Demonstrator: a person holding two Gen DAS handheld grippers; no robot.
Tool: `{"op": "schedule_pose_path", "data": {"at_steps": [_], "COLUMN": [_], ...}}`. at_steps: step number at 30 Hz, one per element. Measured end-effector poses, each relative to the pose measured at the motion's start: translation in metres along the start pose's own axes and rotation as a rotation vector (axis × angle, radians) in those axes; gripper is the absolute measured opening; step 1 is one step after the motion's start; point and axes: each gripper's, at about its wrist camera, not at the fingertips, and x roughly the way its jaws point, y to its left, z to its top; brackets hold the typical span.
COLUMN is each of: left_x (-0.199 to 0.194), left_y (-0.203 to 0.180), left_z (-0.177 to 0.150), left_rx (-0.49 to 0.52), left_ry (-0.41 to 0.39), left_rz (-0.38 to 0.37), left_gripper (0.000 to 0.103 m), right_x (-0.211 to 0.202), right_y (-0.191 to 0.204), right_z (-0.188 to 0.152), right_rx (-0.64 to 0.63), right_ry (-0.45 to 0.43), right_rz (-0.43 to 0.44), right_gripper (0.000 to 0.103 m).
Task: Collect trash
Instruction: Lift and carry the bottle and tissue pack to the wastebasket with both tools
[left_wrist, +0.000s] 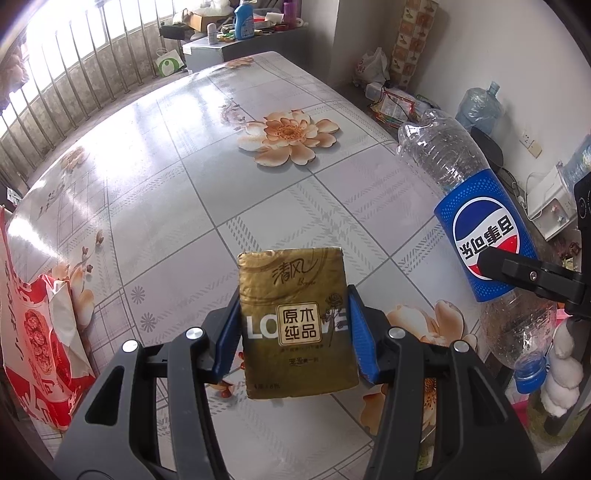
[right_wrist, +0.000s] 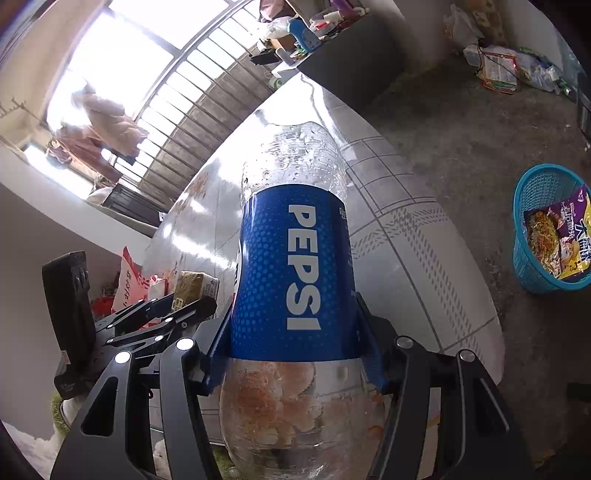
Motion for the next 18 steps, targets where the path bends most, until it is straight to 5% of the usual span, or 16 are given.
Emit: {"op": "schedule_pose_path", "data": {"at_steps": [18], "left_x": [-0.011], "left_y": [0.0], "left_z": [0.006], "left_rx": [0.0], "left_ry": [-0.04], "left_rz": [0.015], "left_gripper": [0.05], "right_x": [-0.004], "right_y": [-0.001], "right_z": [-0.002], "right_rx": [0.002], "right_ry": [-0.009], "right_rz": [0.015], "right_gripper": [0.058]}}
